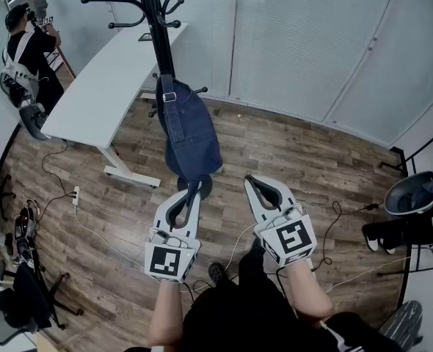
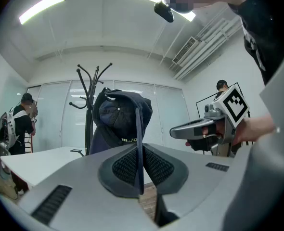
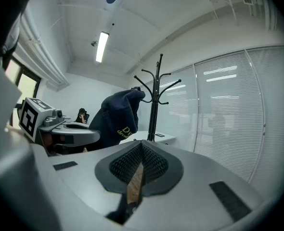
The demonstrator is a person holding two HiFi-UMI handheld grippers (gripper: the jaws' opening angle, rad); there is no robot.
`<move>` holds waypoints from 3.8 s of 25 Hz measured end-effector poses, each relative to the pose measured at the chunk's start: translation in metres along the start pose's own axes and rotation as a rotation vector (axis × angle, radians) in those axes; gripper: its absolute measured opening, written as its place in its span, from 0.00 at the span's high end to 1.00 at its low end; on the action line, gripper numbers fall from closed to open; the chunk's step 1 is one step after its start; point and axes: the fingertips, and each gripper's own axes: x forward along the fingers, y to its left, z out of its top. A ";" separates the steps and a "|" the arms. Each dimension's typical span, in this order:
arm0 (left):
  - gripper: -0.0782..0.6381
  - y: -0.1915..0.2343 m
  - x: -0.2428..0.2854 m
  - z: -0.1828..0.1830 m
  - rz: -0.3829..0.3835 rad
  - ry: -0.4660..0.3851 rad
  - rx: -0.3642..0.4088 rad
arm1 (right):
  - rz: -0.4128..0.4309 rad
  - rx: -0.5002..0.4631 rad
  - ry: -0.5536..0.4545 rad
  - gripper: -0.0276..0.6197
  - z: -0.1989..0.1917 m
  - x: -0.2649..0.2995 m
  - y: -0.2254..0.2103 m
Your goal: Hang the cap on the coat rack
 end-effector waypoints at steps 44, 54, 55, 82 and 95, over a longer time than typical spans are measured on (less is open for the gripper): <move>0.85 -0.042 0.107 0.042 -0.080 -0.031 -0.016 | -0.022 0.086 -0.098 0.91 0.009 0.014 -0.106; 0.85 -0.045 0.150 0.056 -0.056 -0.064 -0.001 | 0.059 0.070 -0.155 0.91 0.020 0.036 -0.131; 0.85 -0.046 0.154 0.056 -0.052 -0.067 -0.001 | 0.069 0.068 -0.159 0.91 0.020 0.037 -0.132; 0.85 -0.023 0.241 0.120 -0.070 -0.197 0.101 | 0.067 0.114 -0.184 0.91 0.021 0.069 -0.207; 0.85 0.026 0.282 0.133 -0.136 -0.248 0.067 | -0.031 0.084 -0.170 0.91 0.034 0.103 -0.230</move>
